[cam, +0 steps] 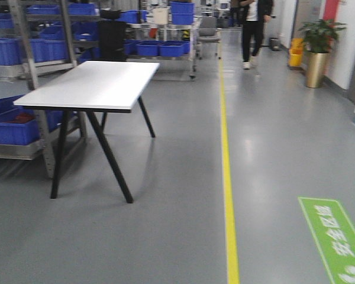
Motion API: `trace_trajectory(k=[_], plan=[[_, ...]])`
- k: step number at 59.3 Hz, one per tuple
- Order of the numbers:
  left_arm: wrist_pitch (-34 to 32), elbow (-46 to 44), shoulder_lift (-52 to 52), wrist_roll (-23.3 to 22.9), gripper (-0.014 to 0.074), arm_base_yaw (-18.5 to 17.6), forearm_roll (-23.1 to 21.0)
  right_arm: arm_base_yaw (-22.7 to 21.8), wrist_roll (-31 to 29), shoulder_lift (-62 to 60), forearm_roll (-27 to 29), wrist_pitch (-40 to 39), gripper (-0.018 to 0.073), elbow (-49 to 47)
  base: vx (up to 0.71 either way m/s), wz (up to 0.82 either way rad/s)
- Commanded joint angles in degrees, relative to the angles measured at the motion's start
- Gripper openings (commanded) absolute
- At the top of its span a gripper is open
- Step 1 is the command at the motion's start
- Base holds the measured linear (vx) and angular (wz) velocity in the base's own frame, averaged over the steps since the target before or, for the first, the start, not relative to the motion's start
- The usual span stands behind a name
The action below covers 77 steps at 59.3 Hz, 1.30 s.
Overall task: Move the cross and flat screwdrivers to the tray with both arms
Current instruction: 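Drive the base away from the table toward the roller shelf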
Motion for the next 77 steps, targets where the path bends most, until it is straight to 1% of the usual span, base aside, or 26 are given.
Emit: trace_trajectory(k=[1, 27, 77], plan=[[-5.5, -1.5, -0.1, 0.0, 0.0001, -0.2, -0.7, 0.0, -0.3, 0.5, -0.2, -5.9, -0.0008, -1.6, 0.5, 0.39], [-5.5, -1.5, -0.1, 0.0, 0.0001, -0.2, -0.7, 0.0, -0.3, 0.5, -0.2, -5.9, -0.0008, -1.6, 0.49, 0.52], [-5.3, -1.5, -0.2, 0.0, 0.0001, -0.2, -0.7, 0.0, -0.3, 0.4, -0.4, -5.8, -0.0008, -1.6, 0.51, 0.77]])
